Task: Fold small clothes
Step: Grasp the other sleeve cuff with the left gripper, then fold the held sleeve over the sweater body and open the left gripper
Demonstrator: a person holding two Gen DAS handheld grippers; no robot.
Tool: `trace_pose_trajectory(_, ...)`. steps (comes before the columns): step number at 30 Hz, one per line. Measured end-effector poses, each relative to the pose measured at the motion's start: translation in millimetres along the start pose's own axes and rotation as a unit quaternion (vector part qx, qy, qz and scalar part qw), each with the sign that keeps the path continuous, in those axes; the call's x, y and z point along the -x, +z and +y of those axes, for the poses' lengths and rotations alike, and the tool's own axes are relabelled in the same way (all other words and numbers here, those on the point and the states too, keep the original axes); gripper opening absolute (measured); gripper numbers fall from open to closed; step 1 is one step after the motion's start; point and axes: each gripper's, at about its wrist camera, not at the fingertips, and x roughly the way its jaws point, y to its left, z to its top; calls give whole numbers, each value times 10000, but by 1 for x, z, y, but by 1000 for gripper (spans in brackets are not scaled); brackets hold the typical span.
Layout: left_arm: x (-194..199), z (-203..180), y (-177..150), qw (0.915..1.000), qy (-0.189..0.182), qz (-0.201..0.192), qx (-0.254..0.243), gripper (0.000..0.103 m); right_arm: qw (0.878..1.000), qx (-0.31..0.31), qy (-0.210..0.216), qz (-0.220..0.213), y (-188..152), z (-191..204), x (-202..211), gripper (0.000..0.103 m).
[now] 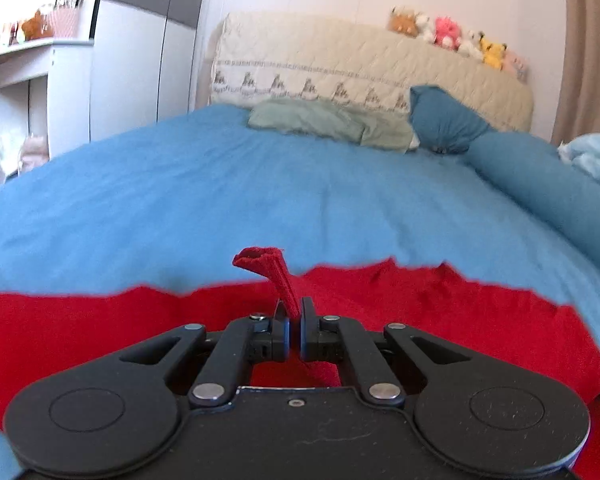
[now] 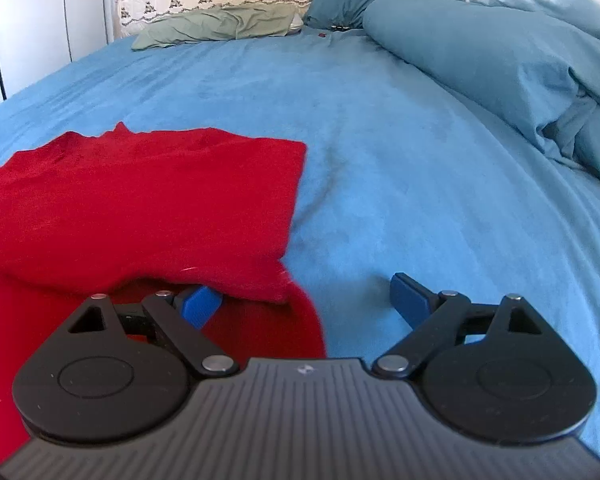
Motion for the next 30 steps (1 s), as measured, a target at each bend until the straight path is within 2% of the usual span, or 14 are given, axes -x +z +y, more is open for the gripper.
trace_pose_trajectory(2,-2,3,-8,10000,9,69,3,4,9992,84,-399,3,-1,-7,1,103)
trace_pose_trajectory(7,-3,9,-25,9987,24,506,-54,7,9995,-210,-158,201,-6,-35,0,103)
trace_pose_trajectory(11,17,21,-29,9963,378,709,-302,25,9992,34,127,385,-4,-43,6,103)
trace_pose_trajectory(13,33,24,-23,9945,697,615,-484,38,9987,144,223,438,-3,-47,19,103)
trace_pose_trajectory(14,42,26,-20,9945,740,497,-558,48,9986,229,278,374,-4,-44,28,103)
trace_pose_trajectory(15,50,27,-18,9952,678,384,-597,56,9983,306,434,240,-4,-41,38,103)
trace_pose_trajectory(17,56,22,-10,9966,454,264,-631,61,9955,300,897,-11,1,-30,52,103)
trace_pose_trajectory(20,42,6,-2,9976,164,303,-598,62,9890,233,1443,-212,9,3,49,103)
trace_pose_trajectory(23,22,-9,-4,9975,-45,421,-559,62,9870,407,1541,-220,7,31,30,103)
trace_pose_trajectory(25,9,-12,-10,9966,-160,583,-556,62,9894,454,1375,59,-3,33,12,103)
trace_pose_trajectory(26,3,-15,-11,9960,-159,658,-589,62,9892,338,1425,81,-8,27,7,103)
trace_pose_trajectory(30,-10,-6,-27,9940,-128,932,-551,62,9872,72,1592,-96,-2,16,19,103)
